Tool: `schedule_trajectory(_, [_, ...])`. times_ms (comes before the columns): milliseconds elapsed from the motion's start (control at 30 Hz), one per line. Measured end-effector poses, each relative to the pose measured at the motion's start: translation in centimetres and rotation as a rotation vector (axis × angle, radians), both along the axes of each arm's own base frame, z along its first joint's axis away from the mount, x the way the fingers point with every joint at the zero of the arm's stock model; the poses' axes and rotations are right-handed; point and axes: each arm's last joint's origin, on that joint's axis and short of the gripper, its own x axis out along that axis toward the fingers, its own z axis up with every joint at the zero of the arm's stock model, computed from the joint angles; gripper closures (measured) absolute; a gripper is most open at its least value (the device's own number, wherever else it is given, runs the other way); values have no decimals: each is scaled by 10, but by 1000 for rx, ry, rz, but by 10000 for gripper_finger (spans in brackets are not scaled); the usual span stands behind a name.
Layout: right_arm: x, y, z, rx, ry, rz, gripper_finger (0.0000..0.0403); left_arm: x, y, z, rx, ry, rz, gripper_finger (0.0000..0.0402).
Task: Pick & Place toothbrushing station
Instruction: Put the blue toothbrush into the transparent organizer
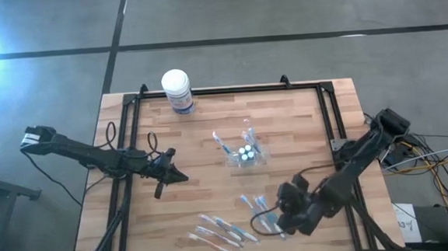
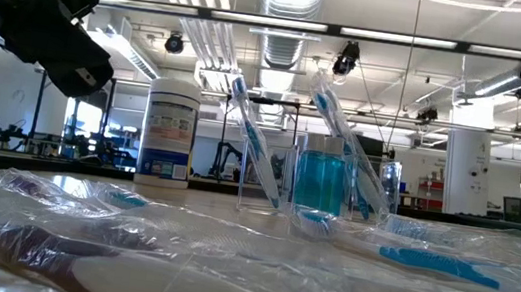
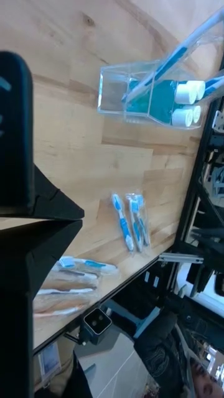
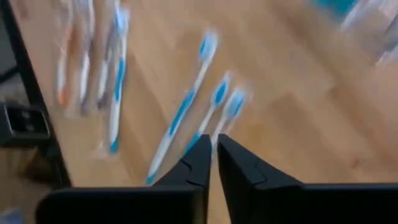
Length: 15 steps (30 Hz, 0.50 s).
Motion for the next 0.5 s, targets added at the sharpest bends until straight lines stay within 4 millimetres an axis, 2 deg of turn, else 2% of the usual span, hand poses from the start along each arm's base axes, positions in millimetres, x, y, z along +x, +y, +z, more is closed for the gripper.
schedule_trajectory(300, [26,28,-25,35,172,-4,268,-1,-2,0,2,-1,-71,385])
schedule_trajectory(500, [30,33,-38,41,273,-75,240,-1,-2,0,18,-6,-75,388])
